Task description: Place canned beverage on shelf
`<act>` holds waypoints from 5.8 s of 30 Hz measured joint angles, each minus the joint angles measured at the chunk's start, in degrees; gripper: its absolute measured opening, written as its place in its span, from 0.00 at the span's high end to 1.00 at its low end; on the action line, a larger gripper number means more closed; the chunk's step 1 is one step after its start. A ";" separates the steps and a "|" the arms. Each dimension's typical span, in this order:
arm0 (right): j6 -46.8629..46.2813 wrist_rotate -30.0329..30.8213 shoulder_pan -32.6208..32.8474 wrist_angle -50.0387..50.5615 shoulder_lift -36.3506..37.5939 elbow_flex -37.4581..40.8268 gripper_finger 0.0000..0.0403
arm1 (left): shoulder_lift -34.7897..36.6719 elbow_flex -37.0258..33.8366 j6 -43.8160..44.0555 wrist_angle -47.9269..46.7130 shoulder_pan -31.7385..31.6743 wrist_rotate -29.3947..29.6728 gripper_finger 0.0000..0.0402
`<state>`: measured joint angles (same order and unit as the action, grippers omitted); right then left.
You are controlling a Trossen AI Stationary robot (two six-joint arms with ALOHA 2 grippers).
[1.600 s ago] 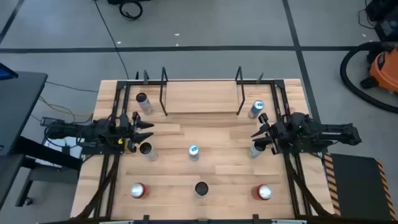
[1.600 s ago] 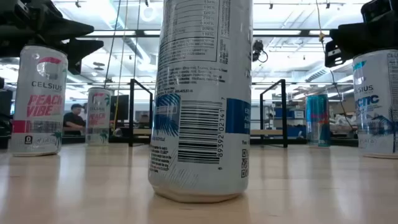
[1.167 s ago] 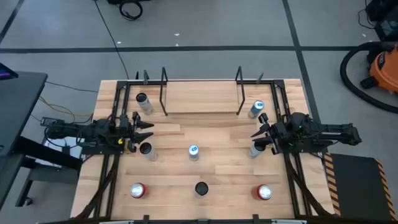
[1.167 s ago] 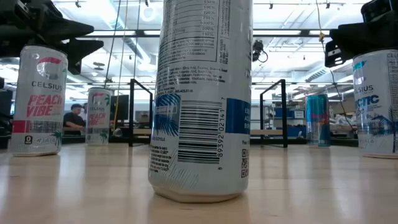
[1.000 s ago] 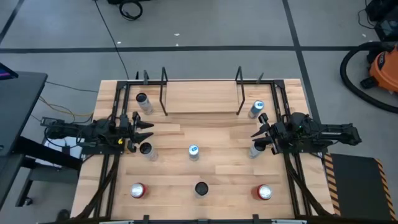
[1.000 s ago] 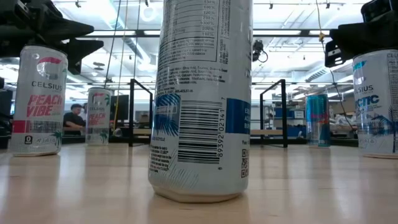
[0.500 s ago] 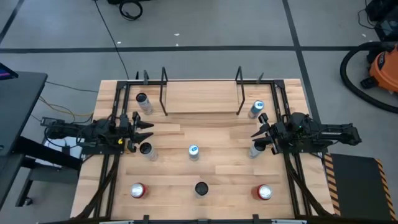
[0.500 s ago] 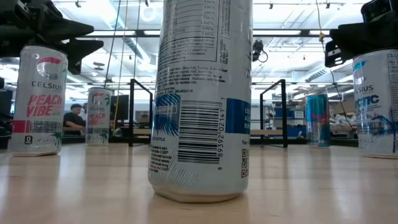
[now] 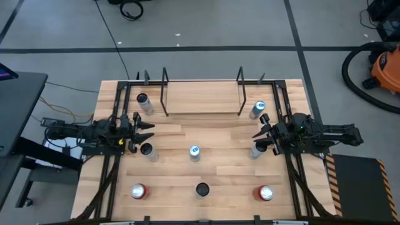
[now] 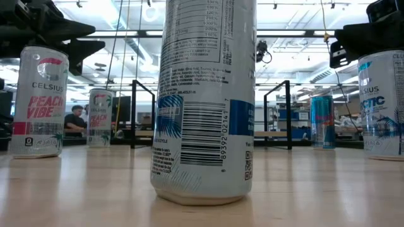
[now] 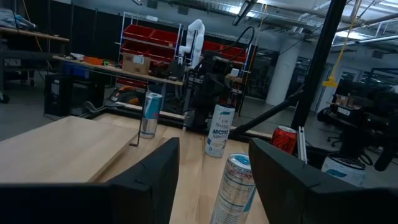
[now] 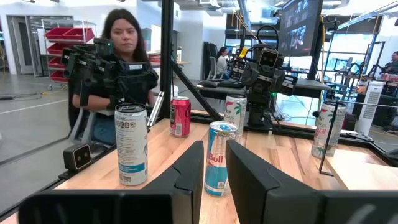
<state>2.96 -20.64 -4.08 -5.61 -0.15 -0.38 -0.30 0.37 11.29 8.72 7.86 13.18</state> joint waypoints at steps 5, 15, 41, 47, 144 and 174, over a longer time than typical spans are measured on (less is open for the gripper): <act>0.00 0.00 0.01 0.00 -0.01 0.00 0.81 | -0.01 0.01 0.00 0.01 -0.02 -0.01 0.52; 0.00 0.00 0.00 0.00 0.00 0.00 0.81 | 0.01 0.01 0.00 0.00 0.00 0.00 0.52; 0.01 0.00 0.00 0.00 0.00 0.00 0.81 | -0.03 0.00 -0.02 -0.47 -0.01 0.23 0.52; 0.00 0.00 0.01 0.00 0.01 0.01 0.81 | -0.03 0.01 -0.02 -0.47 -0.02 0.23 0.52; 0.01 0.00 -0.01 0.00 -0.01 0.00 0.81 | -2.38 5.81 -4.23 2.30 -0.02 5.48 0.01; 0.01 0.00 0.01 0.00 -0.01 0.00 0.81 | -31.62 44.30 -7.18 -44.67 -19.94 15.52 0.01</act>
<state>2.97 -20.64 -4.08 -5.61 -0.16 -0.38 -31.93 44.67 4.11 -35.95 -12.09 28.70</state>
